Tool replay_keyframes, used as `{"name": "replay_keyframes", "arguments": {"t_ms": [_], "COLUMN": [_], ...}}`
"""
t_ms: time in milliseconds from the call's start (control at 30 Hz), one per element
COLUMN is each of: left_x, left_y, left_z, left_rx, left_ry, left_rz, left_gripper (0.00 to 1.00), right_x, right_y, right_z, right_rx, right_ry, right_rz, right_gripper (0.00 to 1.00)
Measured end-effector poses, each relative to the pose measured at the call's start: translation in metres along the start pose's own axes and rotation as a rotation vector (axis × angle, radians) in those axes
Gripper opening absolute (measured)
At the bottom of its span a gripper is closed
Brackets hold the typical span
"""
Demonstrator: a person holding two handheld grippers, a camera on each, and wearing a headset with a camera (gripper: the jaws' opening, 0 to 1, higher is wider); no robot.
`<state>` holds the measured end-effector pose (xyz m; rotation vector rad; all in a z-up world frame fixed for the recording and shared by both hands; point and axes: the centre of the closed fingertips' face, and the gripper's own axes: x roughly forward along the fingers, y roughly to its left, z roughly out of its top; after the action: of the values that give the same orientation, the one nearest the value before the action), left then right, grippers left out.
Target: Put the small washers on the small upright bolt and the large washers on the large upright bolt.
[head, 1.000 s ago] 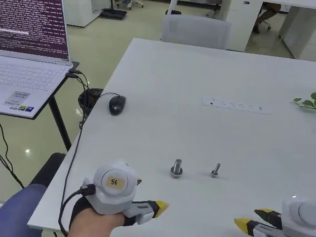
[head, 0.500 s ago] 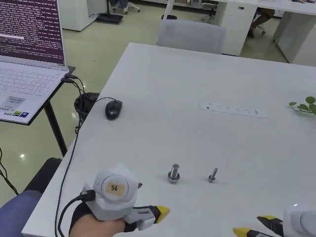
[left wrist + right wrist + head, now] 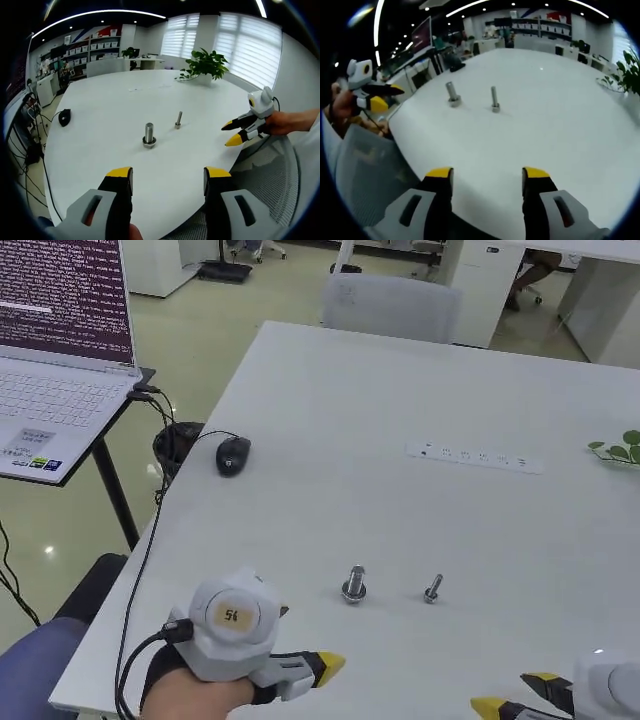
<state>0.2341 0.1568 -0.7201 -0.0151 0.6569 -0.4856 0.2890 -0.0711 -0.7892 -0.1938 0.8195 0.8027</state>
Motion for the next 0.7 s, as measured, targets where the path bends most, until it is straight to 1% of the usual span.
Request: {"name": "replay_keyframes", "arguments": {"t_ms": [267, 700], "left_x": [-0.0008, -0.0009], "left_y": [-0.0014, 0.0003], "left_z": [-0.0006, 0.0003], "left_rx": [-0.003, -0.006], "left_ry": [-0.002, -0.009], "left_rz": [0.0, 0.002], "left_gripper": [0.57, 0.57], "right_x": [-0.0003, -0.0006], "right_y": [0.001, 0.0034], "right_z": [-0.0003, -0.0017], "right_rx": [-0.001, -0.003], "right_ry": [-0.002, 0.003], "right_rz": [0.001, 0.003], "right_gripper": [0.58, 0.58]}}
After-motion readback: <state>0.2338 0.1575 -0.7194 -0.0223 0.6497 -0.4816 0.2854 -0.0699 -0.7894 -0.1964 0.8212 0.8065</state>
